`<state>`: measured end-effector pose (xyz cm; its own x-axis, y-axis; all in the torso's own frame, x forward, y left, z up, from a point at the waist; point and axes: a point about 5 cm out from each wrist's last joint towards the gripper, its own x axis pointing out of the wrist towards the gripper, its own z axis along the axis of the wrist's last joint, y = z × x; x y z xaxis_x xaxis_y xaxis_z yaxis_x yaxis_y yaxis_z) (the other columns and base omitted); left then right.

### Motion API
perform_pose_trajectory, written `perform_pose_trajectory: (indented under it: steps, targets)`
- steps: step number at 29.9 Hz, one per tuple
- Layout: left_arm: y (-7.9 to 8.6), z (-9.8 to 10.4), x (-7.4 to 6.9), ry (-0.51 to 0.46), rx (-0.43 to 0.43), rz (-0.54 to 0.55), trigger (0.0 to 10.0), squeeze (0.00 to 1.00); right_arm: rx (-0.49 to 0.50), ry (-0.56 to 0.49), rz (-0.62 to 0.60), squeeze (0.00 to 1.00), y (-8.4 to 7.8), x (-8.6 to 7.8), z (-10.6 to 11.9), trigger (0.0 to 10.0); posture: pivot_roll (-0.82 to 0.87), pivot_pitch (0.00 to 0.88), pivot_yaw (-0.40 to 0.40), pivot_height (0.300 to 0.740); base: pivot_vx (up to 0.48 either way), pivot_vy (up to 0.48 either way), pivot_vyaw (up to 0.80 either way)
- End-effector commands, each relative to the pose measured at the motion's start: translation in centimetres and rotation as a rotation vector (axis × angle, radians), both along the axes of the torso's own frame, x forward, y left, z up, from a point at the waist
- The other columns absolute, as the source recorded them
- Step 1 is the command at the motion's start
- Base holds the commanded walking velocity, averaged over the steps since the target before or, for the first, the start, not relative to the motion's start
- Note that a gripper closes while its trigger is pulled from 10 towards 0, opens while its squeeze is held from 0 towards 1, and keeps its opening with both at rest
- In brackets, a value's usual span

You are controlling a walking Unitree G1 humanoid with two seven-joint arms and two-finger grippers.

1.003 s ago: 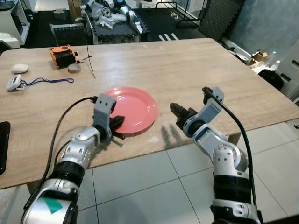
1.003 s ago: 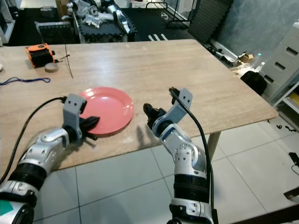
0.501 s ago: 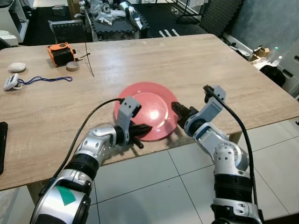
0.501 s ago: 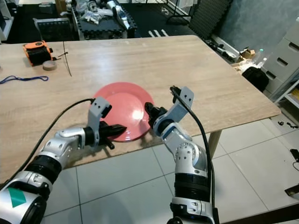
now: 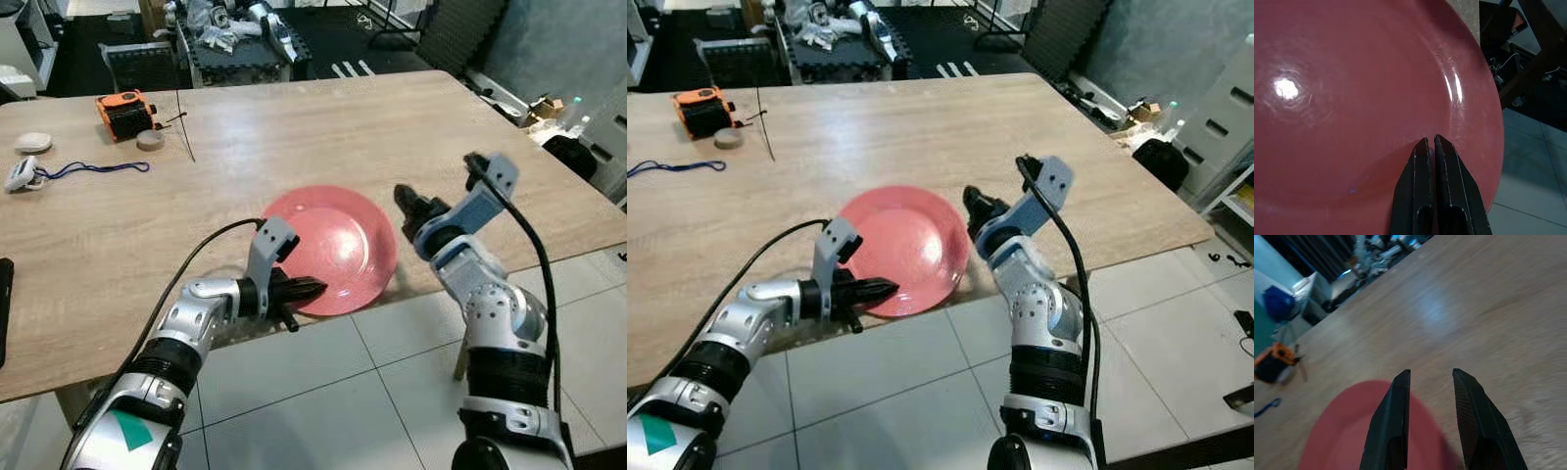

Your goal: Setting the table

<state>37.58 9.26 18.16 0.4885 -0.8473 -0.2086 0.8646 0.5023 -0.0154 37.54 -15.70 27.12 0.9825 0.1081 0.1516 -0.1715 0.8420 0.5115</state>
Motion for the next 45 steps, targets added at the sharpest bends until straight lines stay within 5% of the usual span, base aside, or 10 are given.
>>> perform_pose_trajectory:
  steps: [1, 5, 10, 20, 22, 31, 35, 40, 45]
  targets:
    - [1.0, -4.7, -1.1, 0.183, 0.080, 0.037, 10.0, 0.00, -0.099, 0.040, -0.016, 0.00, -1.0, 0.4, -0.9, 10.0, -0.10, 0.251, 0.003, 0.740, 0.000, 0.000, 0.00]
    - [1.0, -4.5, -1.1, 0.176, 0.080, 0.040, 10.0, 0.00, -0.288, 0.188, 0.074, 0.00, -2.1, 0.8, -3.4, 10.0, -0.10, 0.255, 0.003, 0.740, 0.000, 0.000, 0.00]
    - [1.0, -5.0, -1.4, 0.179, 0.091, 0.028, 10.0, 0.00, -0.315, 0.279, 0.121, 0.00, -3.6, 0.8, -4.9, 10.0, -0.11, 0.261, -0.001, 0.740, 0.000, 0.000, 0.00]
    - [0.7, -5.5, -1.9, 0.173, 0.116, 0.010, 10.0, 0.00, -0.075, 0.357, 0.218, 0.00, -4.6, 0.9, -6.1, 10.0, -0.11, 0.270, -0.008, 0.740, 0.000, 0.000, 0.00]
    - [0.7, -5.6, -2.0, 0.169, 0.125, 0.005, 10.0, 0.00, 0.014, 0.299, 0.228, 0.00, -4.6, 1.2, -5.2, 10.0, -0.11, 0.271, -0.010, 0.740, 0.000, 0.000, 0.00]
    - [0.5, -5.7, -2.2, 0.164, 0.125, -0.003, 10.0, 0.00, 0.107, 0.151, 0.187, 0.00, -6.1, 1.7, -3.1, 10.0, -0.11, 0.272, -0.010, 0.740, 0.000, 0.000, 0.00]
    - [0.5, -5.6, -2.2, 0.162, 0.123, -0.003, 10.0, 0.00, 0.084, 0.134, 0.277, 0.00, -5.5, 1.4, -2.7, 10.0, -0.11, 0.273, -0.007, 0.740, 0.000, 0.000, 0.00]
    - [0.5, -5.5, -2.2, 0.159, 0.125, -0.004, 10.0, 0.00, 0.026, 0.195, 0.309, 0.00, -5.1, 1.2, -4.1, 10.0, -0.11, 0.273, -0.006, 0.740, 0.000, 0.000, 0.00]
    - [0.6, -5.4, -2.2, 0.153, 0.126, -0.001, 10.0, 0.00, -0.017, 0.264, 0.470, 0.00, -3.9, 0.4, -5.9, 10.0, -0.11, 0.272, -0.006, 0.740, 0.000, 0.000, 0.00]
